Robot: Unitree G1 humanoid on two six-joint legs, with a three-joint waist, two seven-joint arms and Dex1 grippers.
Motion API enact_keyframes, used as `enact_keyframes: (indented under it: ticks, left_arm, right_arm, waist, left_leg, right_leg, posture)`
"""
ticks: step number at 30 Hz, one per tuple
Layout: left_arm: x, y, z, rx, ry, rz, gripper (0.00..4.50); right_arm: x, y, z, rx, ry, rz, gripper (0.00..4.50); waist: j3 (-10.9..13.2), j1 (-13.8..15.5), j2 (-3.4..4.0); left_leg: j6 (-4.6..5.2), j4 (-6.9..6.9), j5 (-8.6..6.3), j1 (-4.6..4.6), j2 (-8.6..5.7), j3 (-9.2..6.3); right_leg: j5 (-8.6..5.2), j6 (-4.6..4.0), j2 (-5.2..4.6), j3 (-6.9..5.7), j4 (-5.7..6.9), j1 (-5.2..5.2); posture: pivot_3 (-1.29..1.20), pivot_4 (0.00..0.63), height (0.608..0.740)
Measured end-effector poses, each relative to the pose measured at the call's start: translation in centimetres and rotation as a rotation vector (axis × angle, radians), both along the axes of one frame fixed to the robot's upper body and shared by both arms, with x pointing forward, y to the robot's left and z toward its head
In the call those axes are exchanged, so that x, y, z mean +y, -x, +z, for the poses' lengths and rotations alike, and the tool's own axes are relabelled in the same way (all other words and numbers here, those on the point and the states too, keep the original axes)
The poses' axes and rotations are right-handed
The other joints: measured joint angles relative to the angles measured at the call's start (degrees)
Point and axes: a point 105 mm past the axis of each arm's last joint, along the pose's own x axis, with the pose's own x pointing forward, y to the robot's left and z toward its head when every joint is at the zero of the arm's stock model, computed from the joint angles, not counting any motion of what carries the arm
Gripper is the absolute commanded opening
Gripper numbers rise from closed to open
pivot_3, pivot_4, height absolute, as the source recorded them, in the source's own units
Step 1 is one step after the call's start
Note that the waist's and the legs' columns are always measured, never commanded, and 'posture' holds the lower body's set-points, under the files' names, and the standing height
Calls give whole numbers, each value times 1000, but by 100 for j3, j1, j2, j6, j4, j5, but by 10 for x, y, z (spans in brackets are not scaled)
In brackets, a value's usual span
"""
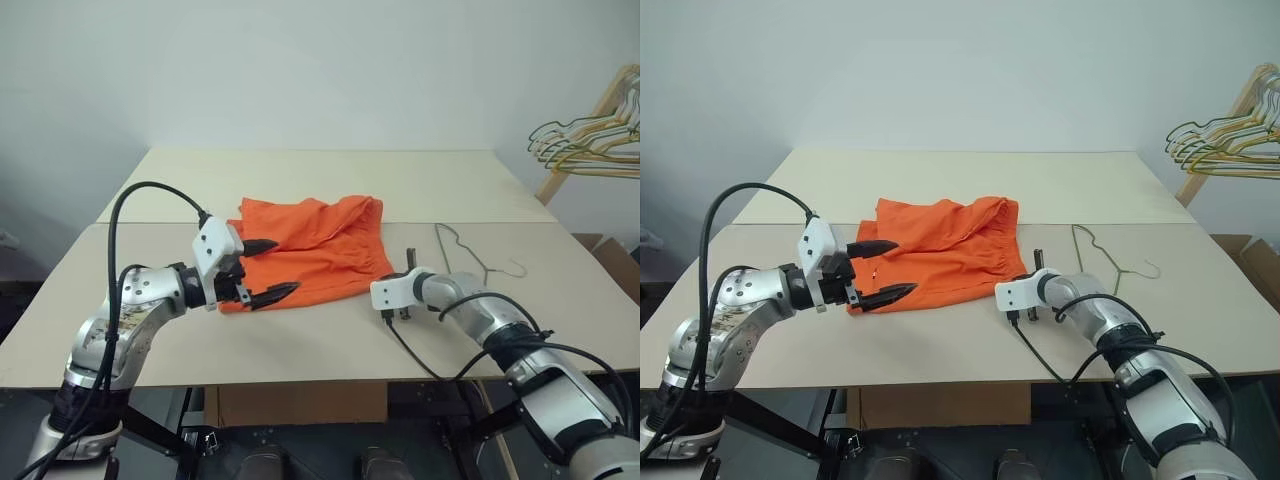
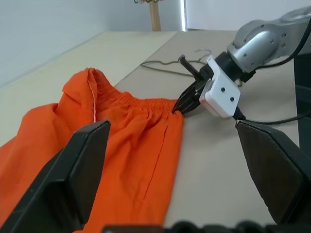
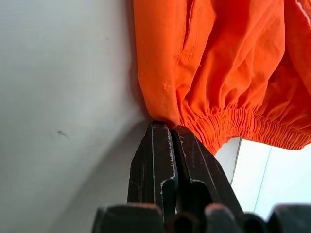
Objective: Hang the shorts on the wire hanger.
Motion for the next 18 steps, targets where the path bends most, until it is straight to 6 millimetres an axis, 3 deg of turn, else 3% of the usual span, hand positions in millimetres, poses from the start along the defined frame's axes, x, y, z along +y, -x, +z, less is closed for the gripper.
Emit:
enact_keyframes:
  ticks: [5, 10, 13, 16, 18]
  left_arm:
    - [31, -5, -39, -36, -310, -33, 4500]
    - [50, -5, -77, -122, -613, -146, 4500]
    - [53, -16, -90, -163, -687, -129, 4500]
    - [47, -38, -89, -244, -737, -74, 4500]
    - [48, -47, -90, -273, -768, -53, 4106]
  right_arm:
    - [-6, 13, 26, -71, -81, 39, 11]
    - [-6, 30, 45, -116, -137, 73, 11]
    - [-6, 37, 49, -120, -157, 78, 11]
    - [-3, 42, 55, -125, -166, 91, 11]
    - [-1, 43, 60, -135, -169, 99, 0]
  waist:
    - [2, 1, 4]
    - [2, 17, 4]
    - [2, 41, 4]
    - [2, 71, 3]
    - [0, 59, 2]
  left_leg:
    - [-1, -4, -1, -1, 2, 6]
    - [-6, -7, -4, -12, 9, 14]
    - [-3, -3, -2, -23, 9, 15]
    - [-1, 9, -1, -32, 2, 22]
    - [-1, 9, -1, -30, 3, 24]
  right_leg:
    - [-7, -6, -4, -1, -4, -5]
    - [-5, -10, -14, -1, -10, -16]
    - [-5, -9, -14, -2, -6, -26]
    - [-4, -8, -11, -2, 8, -37]
    - [-4, -8, -9, 0, 17, -39]
  posture:
    - [133, 0, 740]
    - [105, 0, 740]
    - [90, 0, 740]
    - [83, 0, 740]
    - [72, 0, 740]
